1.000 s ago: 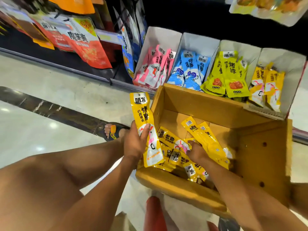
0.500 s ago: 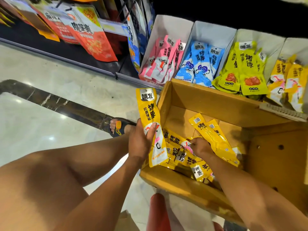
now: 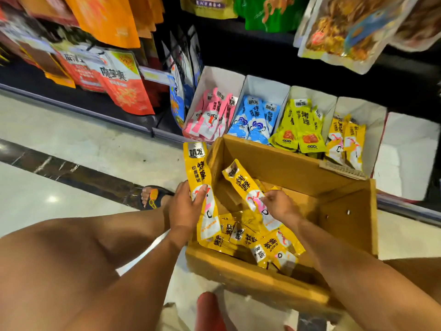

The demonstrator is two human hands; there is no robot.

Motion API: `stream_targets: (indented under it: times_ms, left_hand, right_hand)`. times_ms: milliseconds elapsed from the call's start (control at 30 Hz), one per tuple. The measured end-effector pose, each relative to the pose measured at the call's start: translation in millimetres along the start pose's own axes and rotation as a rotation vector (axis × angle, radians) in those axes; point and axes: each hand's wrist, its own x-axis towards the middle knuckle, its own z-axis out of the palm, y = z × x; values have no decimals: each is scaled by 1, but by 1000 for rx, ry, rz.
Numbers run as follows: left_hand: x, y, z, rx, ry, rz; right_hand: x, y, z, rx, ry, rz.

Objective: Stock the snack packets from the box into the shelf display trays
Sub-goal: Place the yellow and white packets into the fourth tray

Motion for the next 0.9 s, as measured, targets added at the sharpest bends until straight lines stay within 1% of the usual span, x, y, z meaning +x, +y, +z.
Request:
stream_targets:
  times_ms: [133,233,333,533,633,767,833,900]
  left_hand:
    - [-3,20,-5,-29,-10,-22]
    - [-4,49,-4,-211,-81,36]
    - [-4,82,-1,-287,-148,80]
    - [-1,148,5,-356,-245,151]
    - [5,182,8,-415,-274,139]
    - [3,233,12,-597,-424,77]
    - [4,255,15,-622,-489,78]
    - [7,271,21,-591,-543,102]
  right_hand:
    - [-17,-18,-30,262,53,39]
    - [-40,-41,-59,447,61,38]
    - [-66,-60,-92,566,65,-14]
    - [-110,-86,-157,693,87,-108]
    - [-125,-91,-183,711,135,-151]
    - [-137,-92,-210,729,149,-202]
    - [-139,-93,-221,737,155,-212]
    - [-139,-91,-229,747,167,-219]
